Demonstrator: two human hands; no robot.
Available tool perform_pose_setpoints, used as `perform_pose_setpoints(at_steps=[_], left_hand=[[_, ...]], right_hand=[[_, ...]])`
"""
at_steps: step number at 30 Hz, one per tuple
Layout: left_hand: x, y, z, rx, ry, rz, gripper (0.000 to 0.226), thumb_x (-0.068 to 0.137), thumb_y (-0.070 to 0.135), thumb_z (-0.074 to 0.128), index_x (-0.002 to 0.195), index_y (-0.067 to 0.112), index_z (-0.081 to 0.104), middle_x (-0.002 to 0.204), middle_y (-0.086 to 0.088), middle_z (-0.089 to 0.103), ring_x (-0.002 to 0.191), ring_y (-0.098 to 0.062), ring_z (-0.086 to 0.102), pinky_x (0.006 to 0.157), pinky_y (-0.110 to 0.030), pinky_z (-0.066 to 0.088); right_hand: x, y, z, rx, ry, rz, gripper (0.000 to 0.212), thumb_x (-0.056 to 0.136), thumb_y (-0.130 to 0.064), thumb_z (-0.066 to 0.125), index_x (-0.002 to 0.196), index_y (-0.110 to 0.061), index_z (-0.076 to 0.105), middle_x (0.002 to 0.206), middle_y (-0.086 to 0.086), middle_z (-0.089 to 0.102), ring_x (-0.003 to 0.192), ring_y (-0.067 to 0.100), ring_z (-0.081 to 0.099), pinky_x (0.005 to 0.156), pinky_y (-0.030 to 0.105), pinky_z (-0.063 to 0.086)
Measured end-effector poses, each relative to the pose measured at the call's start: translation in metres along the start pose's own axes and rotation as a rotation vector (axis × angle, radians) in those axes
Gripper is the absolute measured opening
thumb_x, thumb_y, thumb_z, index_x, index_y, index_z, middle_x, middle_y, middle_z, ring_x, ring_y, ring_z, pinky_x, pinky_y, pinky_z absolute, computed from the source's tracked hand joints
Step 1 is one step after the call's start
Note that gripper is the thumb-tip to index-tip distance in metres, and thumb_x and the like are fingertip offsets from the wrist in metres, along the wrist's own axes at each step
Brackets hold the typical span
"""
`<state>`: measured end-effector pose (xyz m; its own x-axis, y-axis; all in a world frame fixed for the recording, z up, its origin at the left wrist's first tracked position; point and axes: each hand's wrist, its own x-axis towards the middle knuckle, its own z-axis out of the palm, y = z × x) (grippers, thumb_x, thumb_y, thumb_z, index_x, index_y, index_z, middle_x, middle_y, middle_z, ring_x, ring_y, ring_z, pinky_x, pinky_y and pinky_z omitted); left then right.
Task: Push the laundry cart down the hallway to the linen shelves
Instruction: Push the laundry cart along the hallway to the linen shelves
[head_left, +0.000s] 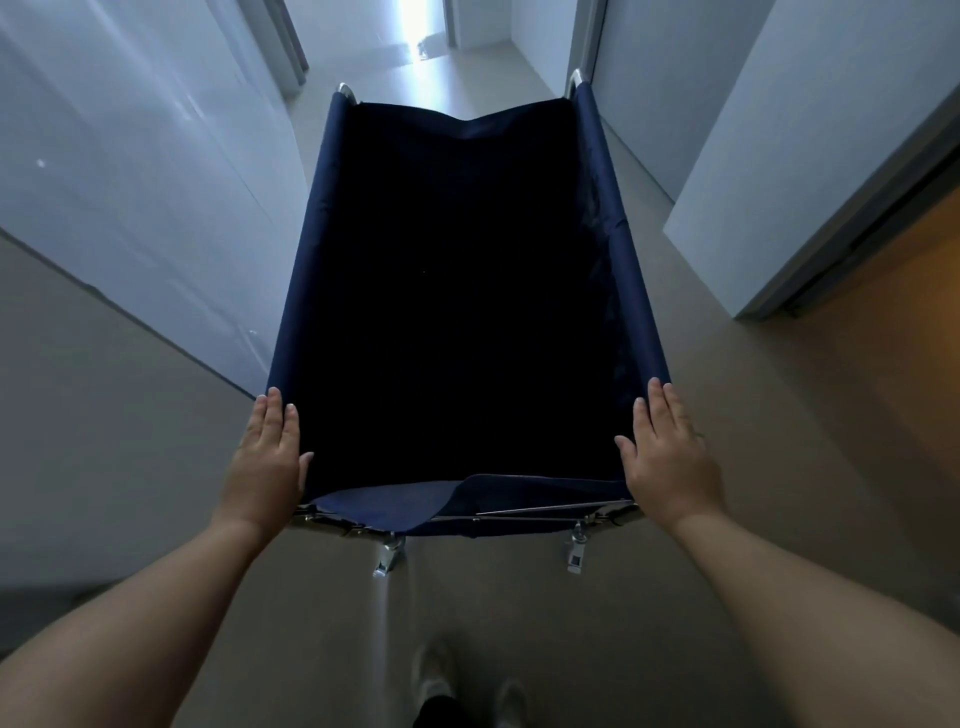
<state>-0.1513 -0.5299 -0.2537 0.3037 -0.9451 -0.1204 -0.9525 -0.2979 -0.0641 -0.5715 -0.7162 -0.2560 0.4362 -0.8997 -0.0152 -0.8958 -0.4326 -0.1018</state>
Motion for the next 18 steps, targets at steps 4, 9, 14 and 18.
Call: perform_pose_setpoints(at_steps=[4,9,14,18], left_hand=[[0.012,0.007,-0.004,-0.007,-0.004,-0.018,0.068,0.079,0.007,0.073,0.131,-0.020,0.040,0.144,-0.042,0.027,0.135,-0.055,0.030,0.110,-0.056,0.029],[0.028,0.008,-0.003,-0.008,0.004,-0.028,0.065,0.081,0.007,0.070,0.132,-0.020,0.040,0.144,-0.043,0.028,0.134,-0.055,0.031,0.111,-0.055,0.028],[0.046,0.005,0.000,0.025,0.044,-0.025,0.055,0.088,0.014,0.050,0.131,-0.019,0.041,0.144,-0.042,0.028,0.134,-0.054,0.033,0.116,-0.048,0.020],[0.071,0.003,-0.001,0.046,0.084,-0.024,0.058,0.084,0.004,0.065,0.131,-0.020,0.041,0.143,-0.043,0.029,0.133,-0.055,0.033,0.119,-0.044,0.011]], right_hand=[[0.014,0.010,-0.003,-0.027,-0.056,-0.018,0.058,0.100,-0.034,0.044,0.146,0.000,0.036,0.160,0.018,0.021,0.150,0.030,0.015,0.106,0.047,0.039],[0.030,0.012,-0.001,-0.018,-0.005,-0.011,0.051,0.100,-0.030,0.045,0.138,0.005,0.047,0.153,0.023,0.034,0.145,0.034,0.029,0.096,0.051,0.049],[0.051,0.014,0.003,-0.026,0.030,-0.028,0.057,0.098,-0.035,0.030,0.134,0.004,0.051,0.149,0.023,0.041,0.141,0.036,0.037,0.090,0.050,0.051],[0.078,0.016,0.004,-0.021,0.042,-0.026,0.056,0.097,-0.034,0.032,0.134,0.004,0.052,0.149,0.023,0.041,0.141,0.035,0.037,0.090,0.050,0.051]])
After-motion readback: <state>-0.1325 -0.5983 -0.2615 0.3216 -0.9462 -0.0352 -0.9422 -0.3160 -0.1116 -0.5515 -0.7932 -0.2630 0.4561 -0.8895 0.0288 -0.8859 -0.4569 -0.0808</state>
